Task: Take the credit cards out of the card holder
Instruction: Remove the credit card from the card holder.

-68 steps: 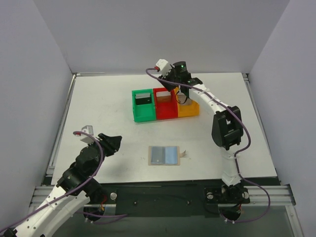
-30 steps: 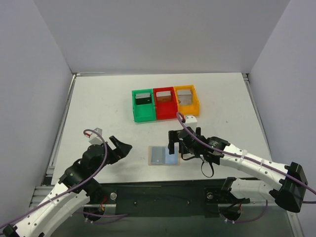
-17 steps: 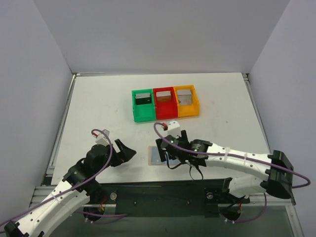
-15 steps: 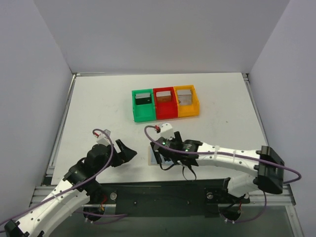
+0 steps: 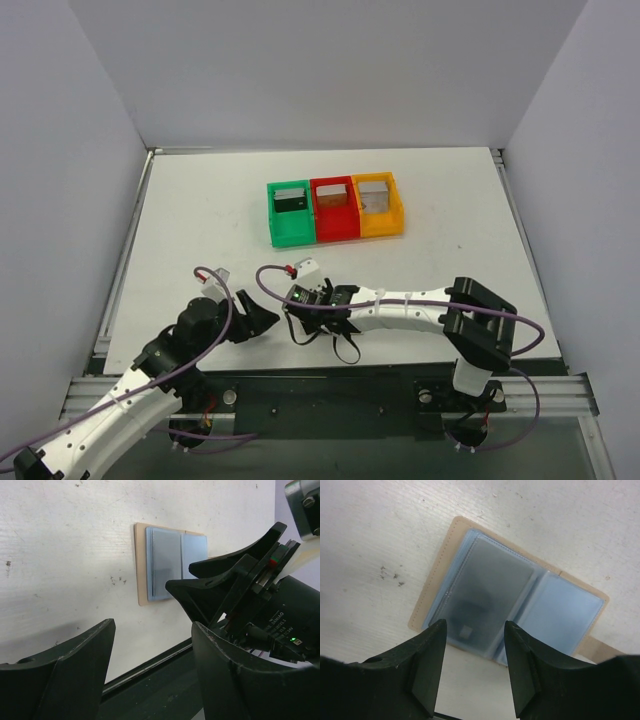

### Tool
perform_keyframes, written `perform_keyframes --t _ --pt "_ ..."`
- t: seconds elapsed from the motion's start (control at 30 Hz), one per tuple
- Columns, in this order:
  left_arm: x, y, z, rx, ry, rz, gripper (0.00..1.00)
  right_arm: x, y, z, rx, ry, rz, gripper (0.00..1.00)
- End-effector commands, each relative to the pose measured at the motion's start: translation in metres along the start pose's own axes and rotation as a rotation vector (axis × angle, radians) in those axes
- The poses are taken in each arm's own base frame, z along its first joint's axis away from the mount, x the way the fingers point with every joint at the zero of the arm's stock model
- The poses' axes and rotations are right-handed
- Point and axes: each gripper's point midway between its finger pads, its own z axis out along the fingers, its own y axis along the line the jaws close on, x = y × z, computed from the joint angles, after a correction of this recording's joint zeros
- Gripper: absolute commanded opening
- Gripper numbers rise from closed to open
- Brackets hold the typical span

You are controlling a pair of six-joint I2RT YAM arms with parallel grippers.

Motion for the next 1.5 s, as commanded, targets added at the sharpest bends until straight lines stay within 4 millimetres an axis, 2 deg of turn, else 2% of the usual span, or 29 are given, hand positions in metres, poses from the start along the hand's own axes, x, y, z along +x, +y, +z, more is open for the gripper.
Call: perform_keyframes --t 0.0,0.27,0.43,0.6,0.8,1.0,1.27,1.47 --pt "-0.006 -0.012 0.001 0.06 -0.029 -0.011 0.72 -0.011 0.015 0.002 -0.045 -0.025 0.071 0.46" --pt "-0.011 -0.006 -0.002 0.042 -0.065 -0.023 0.71 -0.001 0.017 0.013 -0.036 0.002 0.082 0.47" --pt "-0.01 -0.004 -0.003 0.039 -0.07 -0.031 0.71 0.007 0.013 0.017 -0.02 0.018 0.089 0.39" --pt "-0.01 -0.005 -0.003 0.043 -0.069 -0.032 0.7 0.007 0.011 0.013 -0.027 0.007 0.1 0.36" --pt "-0.011 -0.006 -0.003 0.047 -0.074 -0.032 0.7 0.004 0.008 0.003 -0.04 -0.015 0.124 0.45" --pt "-0.011 -0.006 -0.002 0.044 -0.072 -0.029 0.71 -0.004 0.005 -0.009 -0.05 -0.043 0.135 0.46" --pt "-0.011 -0.005 -0.001 0.042 -0.07 -0.03 0.7 0.01 -0.002 -0.002 -0.008 -0.006 0.115 0.38" --pt "-0.009 -0.004 0.0 0.042 -0.065 -0.036 0.7 0.015 0.001 0.001 -0.014 0.009 0.109 0.38"
